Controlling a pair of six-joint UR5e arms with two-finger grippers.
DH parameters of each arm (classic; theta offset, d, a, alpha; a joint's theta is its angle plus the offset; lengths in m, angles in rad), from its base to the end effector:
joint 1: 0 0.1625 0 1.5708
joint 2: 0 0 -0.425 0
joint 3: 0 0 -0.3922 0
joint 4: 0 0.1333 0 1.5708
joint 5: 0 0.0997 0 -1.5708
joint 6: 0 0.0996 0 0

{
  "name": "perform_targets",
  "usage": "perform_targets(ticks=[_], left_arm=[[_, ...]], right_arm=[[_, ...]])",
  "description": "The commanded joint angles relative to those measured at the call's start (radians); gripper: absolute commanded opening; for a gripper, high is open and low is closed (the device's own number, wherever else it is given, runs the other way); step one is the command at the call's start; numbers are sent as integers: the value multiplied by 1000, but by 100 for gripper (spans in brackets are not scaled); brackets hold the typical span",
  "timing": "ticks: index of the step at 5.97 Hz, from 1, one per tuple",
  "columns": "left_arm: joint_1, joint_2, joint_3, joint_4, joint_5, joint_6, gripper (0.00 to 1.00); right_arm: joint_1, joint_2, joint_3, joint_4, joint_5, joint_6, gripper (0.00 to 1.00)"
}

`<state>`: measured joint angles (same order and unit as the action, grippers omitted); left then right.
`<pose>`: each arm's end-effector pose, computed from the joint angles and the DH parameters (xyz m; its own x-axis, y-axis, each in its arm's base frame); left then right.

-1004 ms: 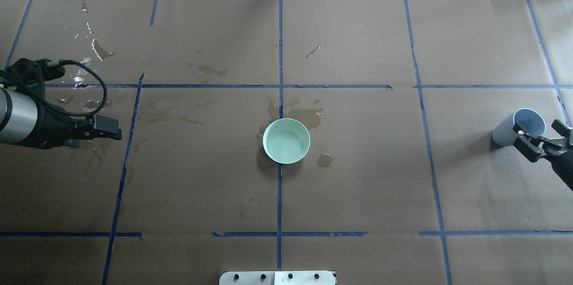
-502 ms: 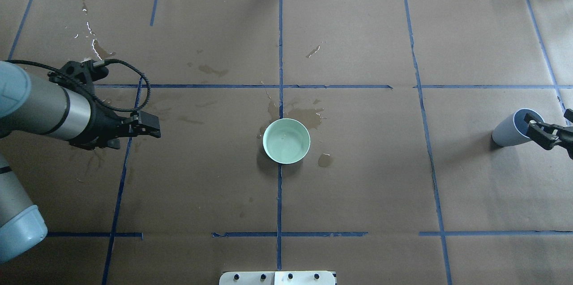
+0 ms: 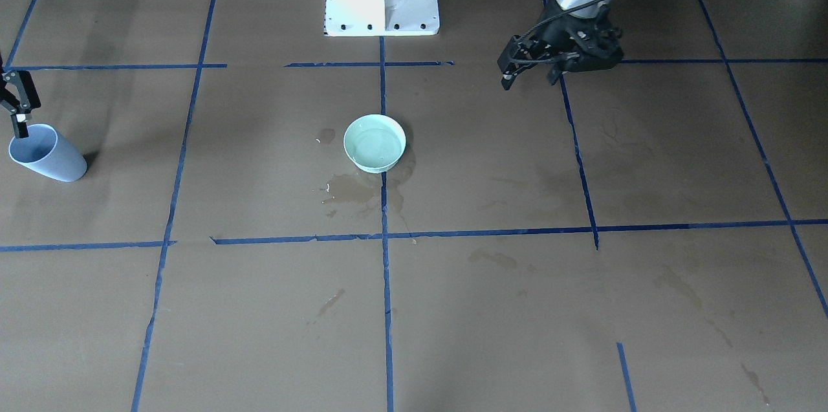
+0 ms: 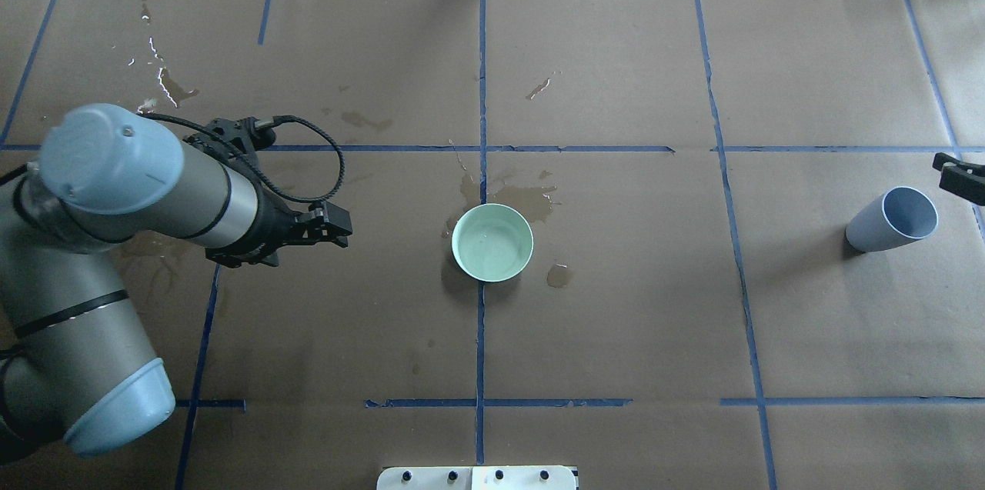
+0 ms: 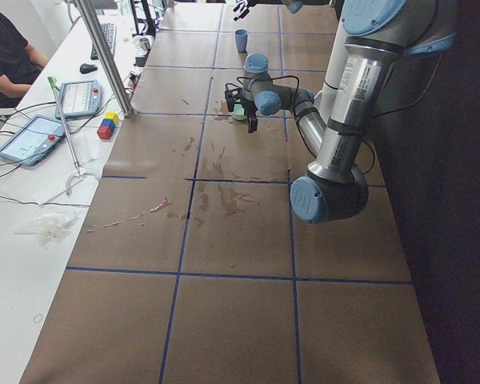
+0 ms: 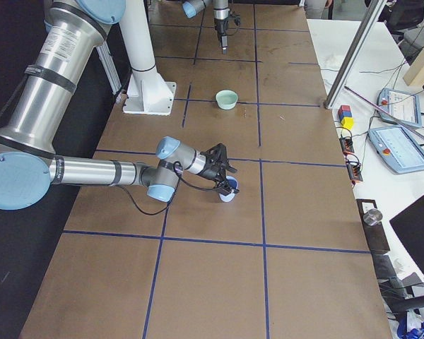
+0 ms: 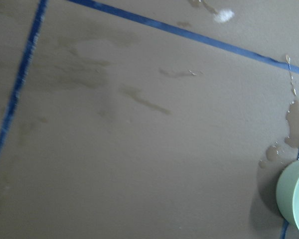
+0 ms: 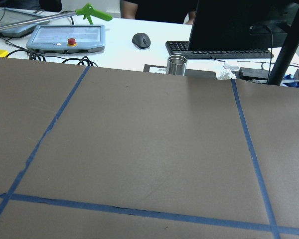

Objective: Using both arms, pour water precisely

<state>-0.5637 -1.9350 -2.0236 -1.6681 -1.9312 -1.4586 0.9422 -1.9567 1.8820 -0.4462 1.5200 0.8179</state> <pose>0.4162 -0.3793 0.2516 0.5422 -0.2188 -0.8113 0.2044 0.9708 -0.1252 -0.1039 -0.3782 0.5485 0.7836 -0.0834 0.6156 -0.4083 0.6778 0.6115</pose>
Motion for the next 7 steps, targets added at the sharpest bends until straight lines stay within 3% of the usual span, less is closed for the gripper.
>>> perform_targets(ticks=[1,2,3,4,5,6,7], left_arm=[[57,-105,119,4,51,-8,100],[62,-186,196,4,51,-8,100],[64,-253,274,2,48,-9,100],[74,-322,351,2,44,-22,100],[77,-347,402,-8,43,-52,100],[77,-382,443,-9,43,-54,94],[82,-410,491,-9,43,-55,83]], right_arm=[[267,118,81,-313,310,-147,100],[396,198,94,-511,509,-290,100],[471,217,92,-629,648,-438,100],[489,210,97,-707,688,-513,100],[518,213,95,-817,795,-617,100],[558,216,101,-903,866,-717,100],[560,213,111,-905,867,-720,100]])
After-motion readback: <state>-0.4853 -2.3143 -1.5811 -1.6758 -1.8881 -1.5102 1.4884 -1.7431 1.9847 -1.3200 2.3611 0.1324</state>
